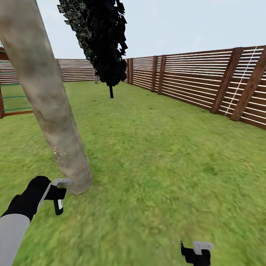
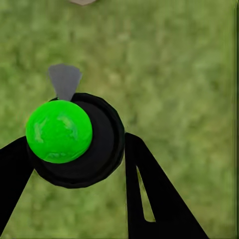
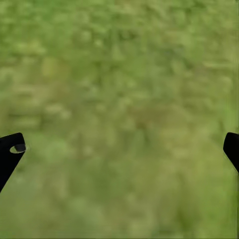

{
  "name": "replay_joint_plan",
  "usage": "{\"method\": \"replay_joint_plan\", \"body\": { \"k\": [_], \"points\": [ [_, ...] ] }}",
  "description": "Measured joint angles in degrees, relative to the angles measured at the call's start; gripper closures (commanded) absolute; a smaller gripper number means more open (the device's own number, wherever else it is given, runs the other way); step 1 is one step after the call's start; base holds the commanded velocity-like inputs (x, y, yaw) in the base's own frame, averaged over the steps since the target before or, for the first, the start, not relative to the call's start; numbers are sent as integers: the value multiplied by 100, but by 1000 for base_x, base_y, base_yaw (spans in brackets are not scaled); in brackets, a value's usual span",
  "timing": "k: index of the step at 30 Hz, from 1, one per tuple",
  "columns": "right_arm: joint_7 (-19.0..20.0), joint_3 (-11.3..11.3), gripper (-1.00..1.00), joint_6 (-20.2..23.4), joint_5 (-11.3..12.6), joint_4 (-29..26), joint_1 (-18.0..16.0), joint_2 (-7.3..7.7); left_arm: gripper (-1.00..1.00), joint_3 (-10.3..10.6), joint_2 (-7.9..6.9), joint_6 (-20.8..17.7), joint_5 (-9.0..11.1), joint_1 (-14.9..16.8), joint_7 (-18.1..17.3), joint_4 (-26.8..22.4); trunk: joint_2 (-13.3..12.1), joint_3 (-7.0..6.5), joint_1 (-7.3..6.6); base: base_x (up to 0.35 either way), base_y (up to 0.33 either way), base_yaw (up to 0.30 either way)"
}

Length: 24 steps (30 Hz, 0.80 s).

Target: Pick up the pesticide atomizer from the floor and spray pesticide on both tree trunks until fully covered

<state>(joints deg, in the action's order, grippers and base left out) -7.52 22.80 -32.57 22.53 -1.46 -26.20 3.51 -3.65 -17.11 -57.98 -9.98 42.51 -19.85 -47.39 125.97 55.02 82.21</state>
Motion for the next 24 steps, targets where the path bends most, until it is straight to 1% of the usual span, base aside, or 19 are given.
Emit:
{"method": "replay_joint_plan", "body": {
  "k": [4, 11, 20, 22, 24],
  "points": [
    [0, 0, -100, -1, 0, 2, 1, -1, 100, -1, 1, -5, 16, -1, 1, -1, 0, 0, 2, 24, -266, 116],
    [1, 0, -100, -1, -1, 2, 0, -1, 100, 4, -6, -4, 13, -2, 5, -2, 0, 0, 2, 22, -274, 262],
    [2, 0, -100, 0, 0, 0, 2, 0, 100, 8, -18, 0, 2, 0, 11, 7, 0, 0, 0, 188, -236, 23],
    [2, 0, -100, 0, 0, 1, 0, 0, 100, 8, -32, -1, 2, -1, 14, 11, 0, 0, 0, 166, -175, 147],
    [2, -1, -100, 2, 0, 1, 0, -1, 100, 10, -37, 7, 3, -2, 20, 166, 0, 0, 2, 36, -40, 254]
  ]
}}
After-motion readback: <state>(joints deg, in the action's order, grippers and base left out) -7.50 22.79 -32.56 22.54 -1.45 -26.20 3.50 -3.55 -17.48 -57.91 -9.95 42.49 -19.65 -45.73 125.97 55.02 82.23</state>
